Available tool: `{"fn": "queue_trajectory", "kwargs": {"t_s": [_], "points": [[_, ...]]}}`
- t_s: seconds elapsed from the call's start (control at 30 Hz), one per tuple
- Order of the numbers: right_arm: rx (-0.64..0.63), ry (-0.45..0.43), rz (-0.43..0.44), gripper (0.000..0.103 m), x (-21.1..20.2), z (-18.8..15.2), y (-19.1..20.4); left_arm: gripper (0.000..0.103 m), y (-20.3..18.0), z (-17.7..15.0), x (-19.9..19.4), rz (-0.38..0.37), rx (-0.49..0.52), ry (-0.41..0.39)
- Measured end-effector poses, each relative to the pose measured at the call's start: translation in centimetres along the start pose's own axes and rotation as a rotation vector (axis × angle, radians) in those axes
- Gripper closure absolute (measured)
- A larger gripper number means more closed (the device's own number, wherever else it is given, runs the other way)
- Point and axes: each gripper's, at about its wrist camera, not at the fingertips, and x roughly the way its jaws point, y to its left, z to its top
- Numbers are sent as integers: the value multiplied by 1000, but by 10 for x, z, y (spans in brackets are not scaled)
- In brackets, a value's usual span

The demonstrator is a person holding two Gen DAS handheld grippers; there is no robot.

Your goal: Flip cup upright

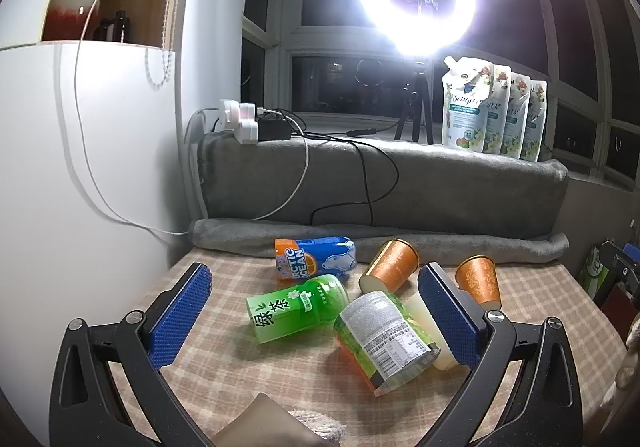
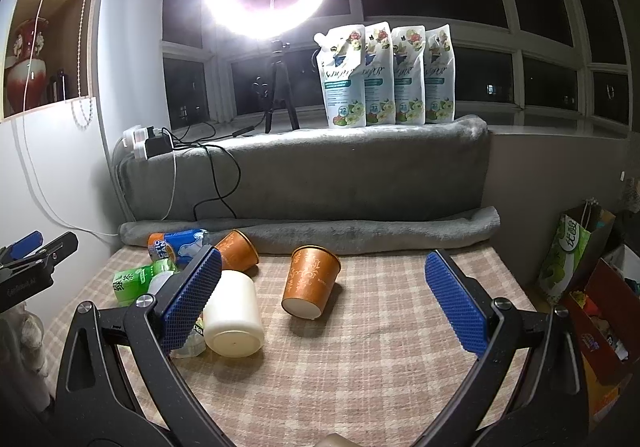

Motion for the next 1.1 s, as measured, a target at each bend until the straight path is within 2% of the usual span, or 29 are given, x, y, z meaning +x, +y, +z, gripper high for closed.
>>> {"fn": "queue_trajectory", "kwargs": {"t_s": [0.47,1.1], "points": [[-3,7,2,0,1,-1,2,1,-1,1,0,1,6,-1],[-3,67,27,0,15,-5,2,1,-1,-2,3,3,10,13]]}}
